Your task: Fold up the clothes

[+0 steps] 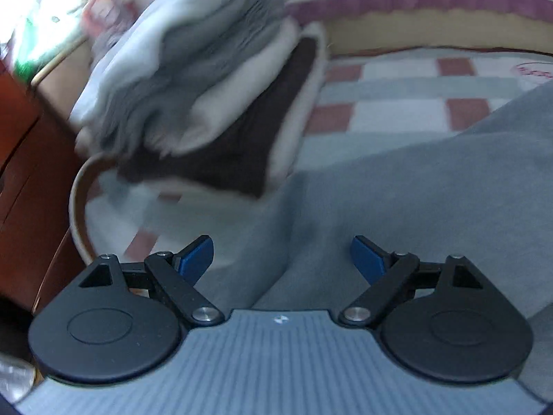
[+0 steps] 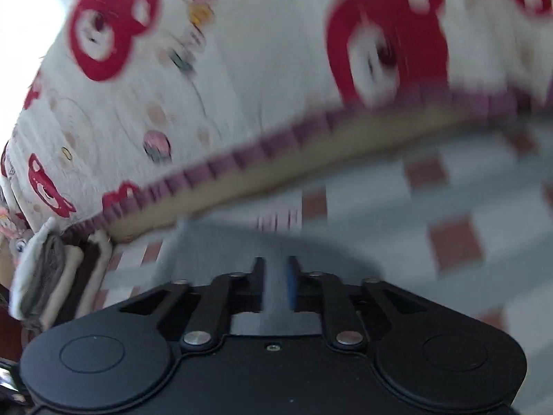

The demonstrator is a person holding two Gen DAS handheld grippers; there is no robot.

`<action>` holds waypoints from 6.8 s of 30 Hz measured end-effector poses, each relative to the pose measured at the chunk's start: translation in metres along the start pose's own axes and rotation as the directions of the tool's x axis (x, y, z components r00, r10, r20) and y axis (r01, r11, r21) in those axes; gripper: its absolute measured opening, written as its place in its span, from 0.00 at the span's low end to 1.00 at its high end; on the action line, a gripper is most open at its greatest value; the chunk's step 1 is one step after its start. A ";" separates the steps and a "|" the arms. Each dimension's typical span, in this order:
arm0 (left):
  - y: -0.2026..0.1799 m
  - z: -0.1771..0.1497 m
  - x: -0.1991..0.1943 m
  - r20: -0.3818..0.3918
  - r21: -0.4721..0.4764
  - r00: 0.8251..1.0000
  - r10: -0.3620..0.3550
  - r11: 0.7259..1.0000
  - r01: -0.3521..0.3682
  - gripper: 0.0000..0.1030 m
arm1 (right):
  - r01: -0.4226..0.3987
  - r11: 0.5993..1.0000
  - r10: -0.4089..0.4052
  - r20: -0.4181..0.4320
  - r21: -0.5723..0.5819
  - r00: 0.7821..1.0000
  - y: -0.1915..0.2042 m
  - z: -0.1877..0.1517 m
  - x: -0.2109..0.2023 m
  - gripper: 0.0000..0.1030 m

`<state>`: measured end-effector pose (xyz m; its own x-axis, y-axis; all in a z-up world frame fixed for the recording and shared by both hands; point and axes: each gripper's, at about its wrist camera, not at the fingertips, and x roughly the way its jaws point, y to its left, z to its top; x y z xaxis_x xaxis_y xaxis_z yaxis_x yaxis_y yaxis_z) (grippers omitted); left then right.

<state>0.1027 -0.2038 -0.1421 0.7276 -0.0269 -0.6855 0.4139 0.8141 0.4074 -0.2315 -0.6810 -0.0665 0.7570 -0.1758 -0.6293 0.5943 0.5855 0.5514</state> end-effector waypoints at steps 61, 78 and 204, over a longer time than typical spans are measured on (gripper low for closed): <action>0.002 0.009 -0.048 -0.027 -0.024 0.999 0.024 0.999 -0.025 0.47 | 0.433 0.870 -0.492 0.340 0.236 0.802 0.028 -0.057 -0.176 0.37; 0.016 0.002 -0.040 -0.064 -0.139 0.978 -0.196 0.973 0.186 0.54 | 0.190 0.954 -0.233 -0.180 -0.230 0.956 0.043 0.002 0.017 0.57; 0.034 -0.048 -0.055 0.107 -0.228 0.994 -0.032 0.972 0.056 0.06 | 0.174 0.973 -0.146 0.180 -0.150 0.973 -0.022 -0.010 0.009 0.05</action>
<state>0.0507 -0.1461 -0.1198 0.7684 -0.1152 -0.6295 0.3186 0.9219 0.2202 -0.2405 -0.6871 -0.0900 0.6985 -0.3994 -0.5938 0.6694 0.6580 0.3449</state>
